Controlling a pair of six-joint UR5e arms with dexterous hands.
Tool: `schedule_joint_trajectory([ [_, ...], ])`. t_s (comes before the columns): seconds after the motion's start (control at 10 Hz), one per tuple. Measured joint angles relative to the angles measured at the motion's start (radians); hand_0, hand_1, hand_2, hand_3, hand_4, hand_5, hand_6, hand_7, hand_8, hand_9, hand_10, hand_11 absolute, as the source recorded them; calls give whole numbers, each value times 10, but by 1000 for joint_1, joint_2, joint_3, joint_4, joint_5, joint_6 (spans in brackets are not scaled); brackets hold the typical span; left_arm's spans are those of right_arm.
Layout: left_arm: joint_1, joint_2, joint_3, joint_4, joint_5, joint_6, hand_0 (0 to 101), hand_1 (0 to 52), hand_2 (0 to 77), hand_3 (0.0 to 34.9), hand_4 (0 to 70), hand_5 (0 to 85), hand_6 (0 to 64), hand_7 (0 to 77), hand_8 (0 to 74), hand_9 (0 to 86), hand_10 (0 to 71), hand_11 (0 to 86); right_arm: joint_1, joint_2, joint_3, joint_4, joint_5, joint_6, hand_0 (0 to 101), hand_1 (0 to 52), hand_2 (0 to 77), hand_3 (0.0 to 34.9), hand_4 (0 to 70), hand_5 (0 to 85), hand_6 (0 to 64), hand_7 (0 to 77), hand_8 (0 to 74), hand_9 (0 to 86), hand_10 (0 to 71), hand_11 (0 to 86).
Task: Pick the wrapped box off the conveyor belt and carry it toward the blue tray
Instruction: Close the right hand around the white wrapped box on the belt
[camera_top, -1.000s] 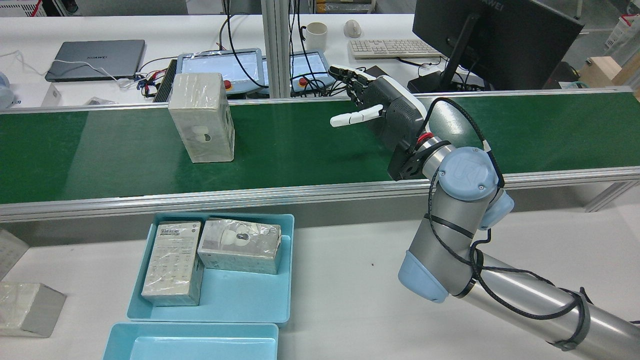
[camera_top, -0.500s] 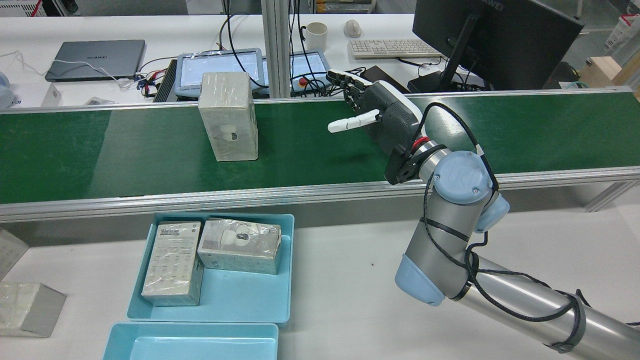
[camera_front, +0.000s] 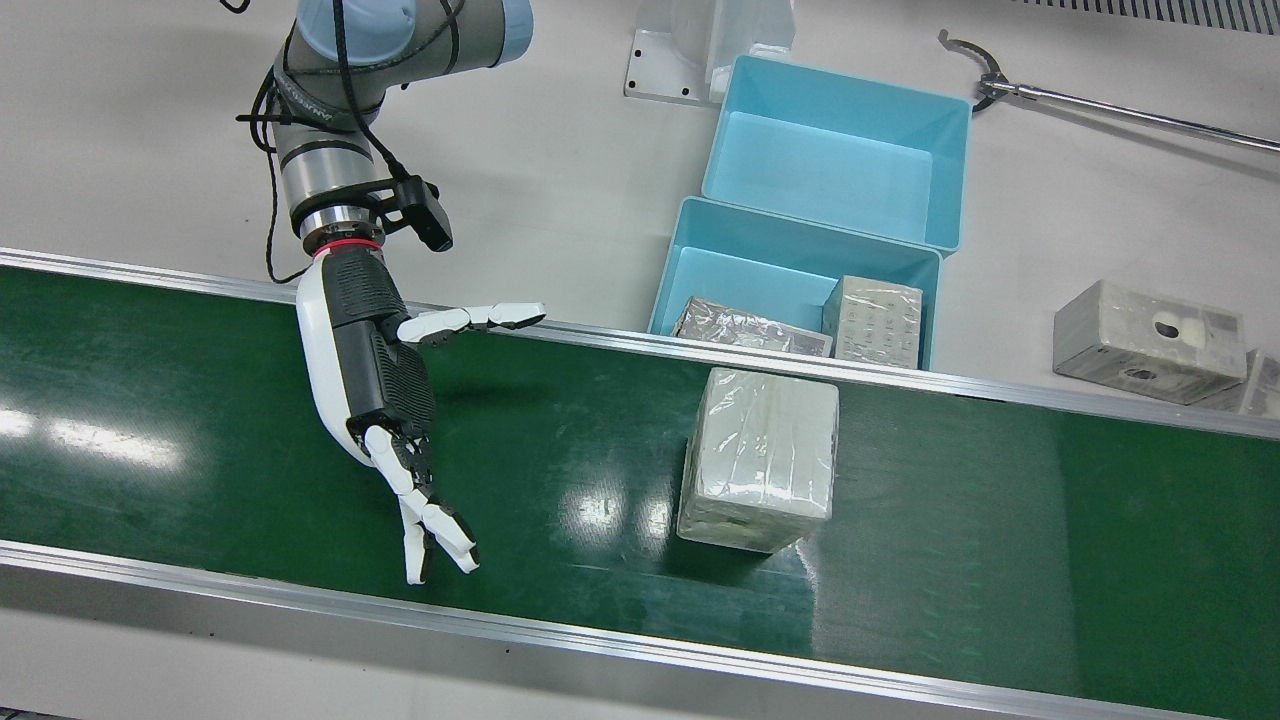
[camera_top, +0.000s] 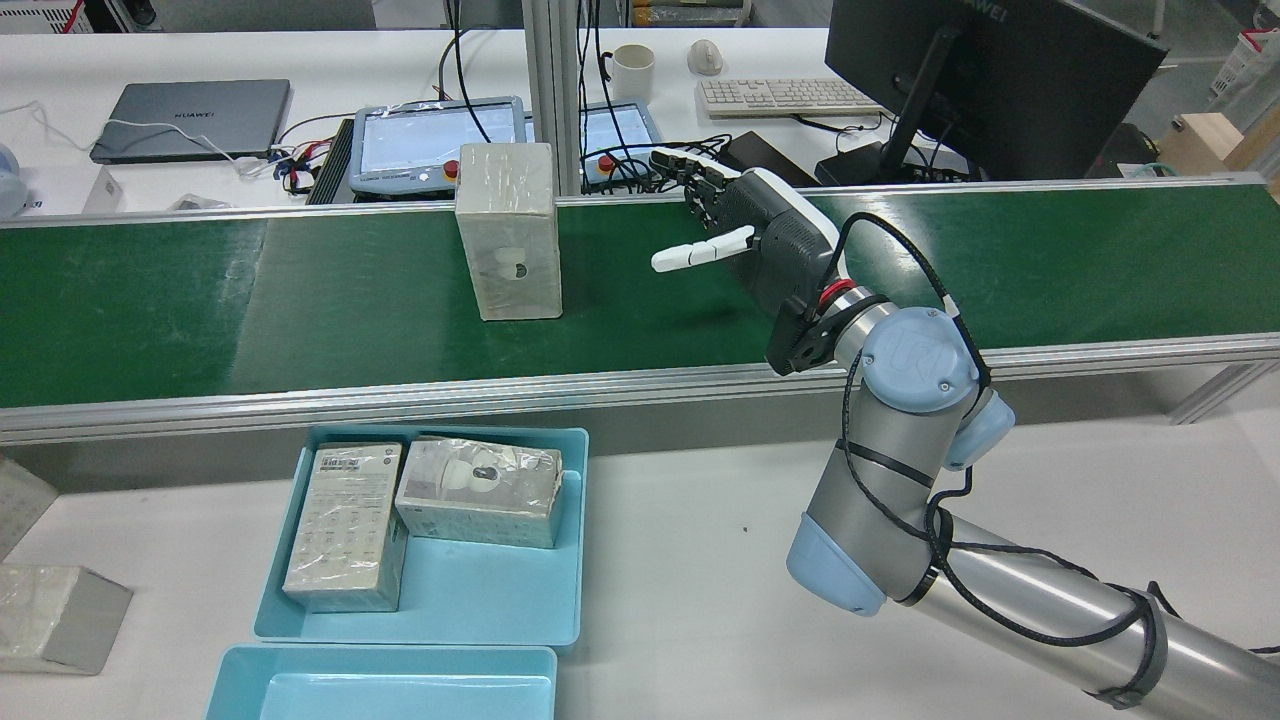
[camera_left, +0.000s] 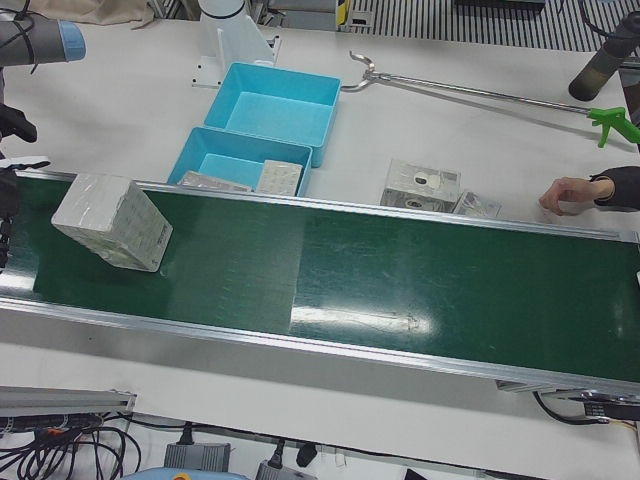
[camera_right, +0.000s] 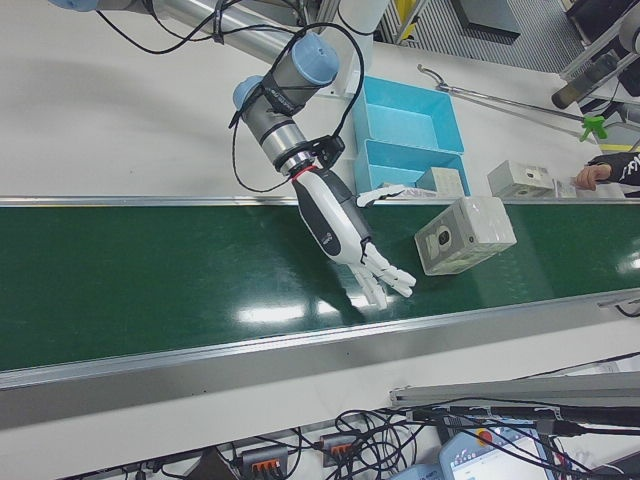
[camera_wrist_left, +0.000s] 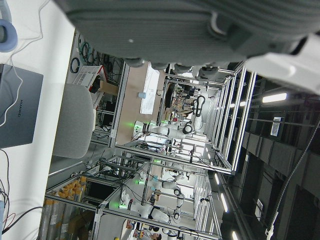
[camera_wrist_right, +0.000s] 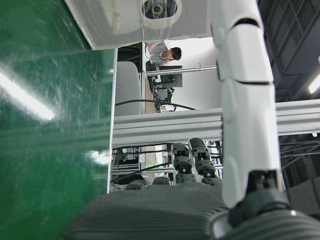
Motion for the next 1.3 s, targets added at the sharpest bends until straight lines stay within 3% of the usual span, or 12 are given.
schedule_joint_trajectory([
  [0.2,0,0,0,0,0,0,0,0,11,0,0,11,5,5,5,5,0,5,-1,1,-9,6,0,-2,502,180,98,0,87,120,33,44,0,16,0,5],
  [0.6,0,0,0,0,0,0,0,0,11,0,0,11,5,5,5,5,0,5,-4,2,-40,65,-2,-6,500,180,98,0,87,120,33,44,0,16,0,5],
  [1.2,0,0,0,0,0,0,0,0,11,0,0,11,5,5,5,0,5,5,-9,5,-51,71,-2,-7,502,180,120,0,104,131,33,49,0,16,0,5],
  [1.3,0,0,0,0,0,0,0,0,11,0,0,11,5,5,5,0,5,5,-10,5,-52,71,-3,-7,502,202,147,0,115,158,49,87,0,16,0,5],
])
